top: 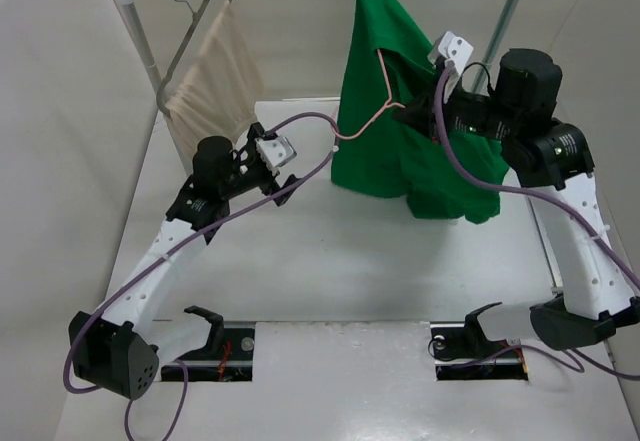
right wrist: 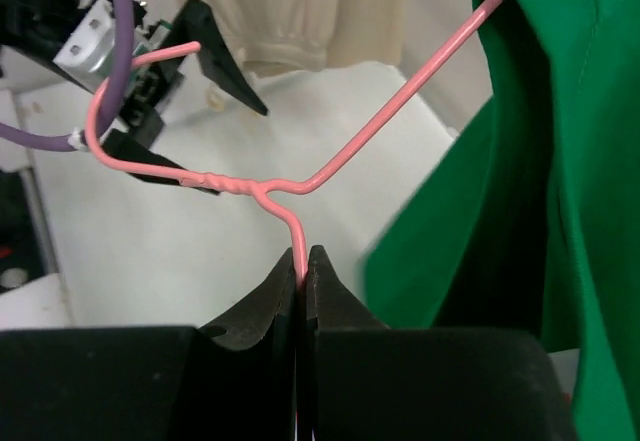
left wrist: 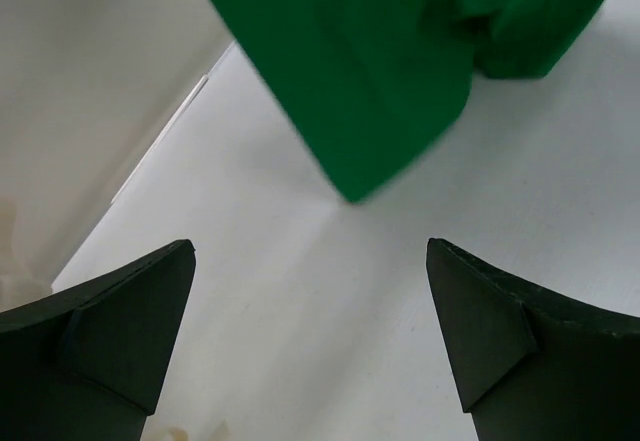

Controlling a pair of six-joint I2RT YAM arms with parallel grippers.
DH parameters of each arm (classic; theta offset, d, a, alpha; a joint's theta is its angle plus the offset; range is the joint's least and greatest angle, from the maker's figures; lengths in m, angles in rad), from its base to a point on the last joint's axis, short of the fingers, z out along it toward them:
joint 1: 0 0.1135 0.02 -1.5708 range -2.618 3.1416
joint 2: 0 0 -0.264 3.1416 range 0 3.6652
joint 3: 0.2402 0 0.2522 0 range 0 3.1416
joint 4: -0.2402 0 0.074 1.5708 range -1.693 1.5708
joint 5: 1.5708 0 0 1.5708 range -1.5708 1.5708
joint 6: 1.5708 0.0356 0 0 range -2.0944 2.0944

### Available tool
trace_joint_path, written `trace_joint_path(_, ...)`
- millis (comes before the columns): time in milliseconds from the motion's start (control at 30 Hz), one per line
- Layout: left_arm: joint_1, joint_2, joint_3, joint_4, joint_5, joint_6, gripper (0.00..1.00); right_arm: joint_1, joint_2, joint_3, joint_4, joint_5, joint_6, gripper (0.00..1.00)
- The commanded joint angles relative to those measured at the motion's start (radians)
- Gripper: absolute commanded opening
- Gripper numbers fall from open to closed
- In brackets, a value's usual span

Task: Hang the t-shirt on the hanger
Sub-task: Place tshirt on hanger

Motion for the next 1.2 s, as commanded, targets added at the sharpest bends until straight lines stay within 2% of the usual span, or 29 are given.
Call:
trace_joint_path(0,0.025,-0.054,-0.006,0.013,0.105,-0.082,1.0,-0.098,0.015,0.052,0.138,0.07,0.155,0.0)
trace_joint_path(33,0.025,-0.054,-0.006,0.013,0.121,-0.096,1.0,-0.088,0.015,0.04,0.263,-0.041,0.189,0.0)
trace_joint_path(133,0.016,-0.054,-0.006,0.013,0.151,-0.105,1.0,-0.088,0.015,-0.012,0.442,-0.189,0.31,0.0)
trace_joint_path(233,0.016,-0.054,-0.025,0.023,0.188,-0.105,1.0,-0.122,0.015,-0.075,0.468,-0.206,0.382,0.0)
trace_joint_path(300,0.005,-0.054,-0.035,0.032,0.201,-0.123,1.0,-0.122,0.015,-0.146,0.632,-0.263,0.474,0.0)
trace_joint_path(333,0.005,-0.054,-0.048,0.053,0.201,-0.123,1.0,-0.113,0.015,-0.225,0.725,-0.28,0.597,0.0)
trace_joint_path(400,-0.013,-0.054,-0.06,0.072,0.201,-0.136,1.0,-0.093,0.015,-0.25,0.899,-0.303,0.678,0.0)
trace_joint_path(467,-0.014,-0.054,-0.06,0.095,0.19,-0.146,1.0,-0.071,0.059,-0.207,0.884,-0.332,0.656,0.0)
trace_joint_path(533,-0.014,-0.068,-0.051,0.105,0.161,-0.125,0.98,-0.097,0.084,-0.198,0.783,-0.423,0.613,0.0)
trace_joint_path(633,-0.014,-0.094,-0.04,0.128,0.08,0.005,0.91,-0.157,0.06,-0.352,0.673,-0.438,0.499,0.0)
trace_joint_path(667,-0.014,-0.117,-0.04,0.142,0.079,0.056,0.89,-0.182,0.038,-0.456,0.672,-0.438,0.463,0.0)
trace_joint_path(700,-0.014,-0.129,-0.04,0.154,0.079,0.146,0.85,-0.182,0.038,-0.501,0.672,-0.447,0.452,0.0)
trace_joint_path(733,-0.014,-0.141,-0.054,0.168,0.079,0.176,0.81,-0.182,0.038,-0.537,0.672,-0.472,0.439,0.0)
trace_joint_path(833,-0.014,-0.173,-0.068,0.234,0.124,0.207,0.51,-0.182,0.038,-0.63,0.625,-0.483,0.36,0.0)
trace_joint_path(900,-0.003,-0.174,-0.068,0.207,0.176,0.265,0.33,-0.182,0.038,-0.654,0.547,-0.474,0.276,0.0)
trace_joint_path(933,-0.003,-0.174,-0.059,0.172,0.203,0.301,0.33,-0.182,0.029,-0.663,0.522,-0.464,0.255,0.0)
trace_joint_path(967,-0.003,-0.163,-0.059,0.118,0.251,0.359,0.4,-0.182,0.029,-0.663,0.496,-0.449,0.246,0.0)
trace_joint_path(1000,-0.003,-0.126,-0.027,0.054,0.251,0.463,0.51,-0.182,0.029,-0.663,0.496,-0.449,0.246,0.0)
trace_joint_path(1033,-0.03,-0.096,0.001,-0.056,0.218,0.464,0.64,-0.182,0.029,-0.646,0.482,-0.434,0.237,0.0)
trace_joint_path(1067,-0.07,-0.065,0.027,-0.068,0.11,0.39,0.65,-0.164,0.029,-0.631,0.447,-0.434,0.223,0.0)
trace_joint_path(1133,-0.08,0.004,0.067,-0.08,0.028,0.265,0.66,-0.116,0.055,-0.576,0.39,-0.434,0.164,0.0)
trace_joint_path(1167,-0.09,0.018,0.076,-0.08,-0.043,0.265,0.66,-0.102,0.064,-0.562,0.36,-0.434,0.14,0.0)
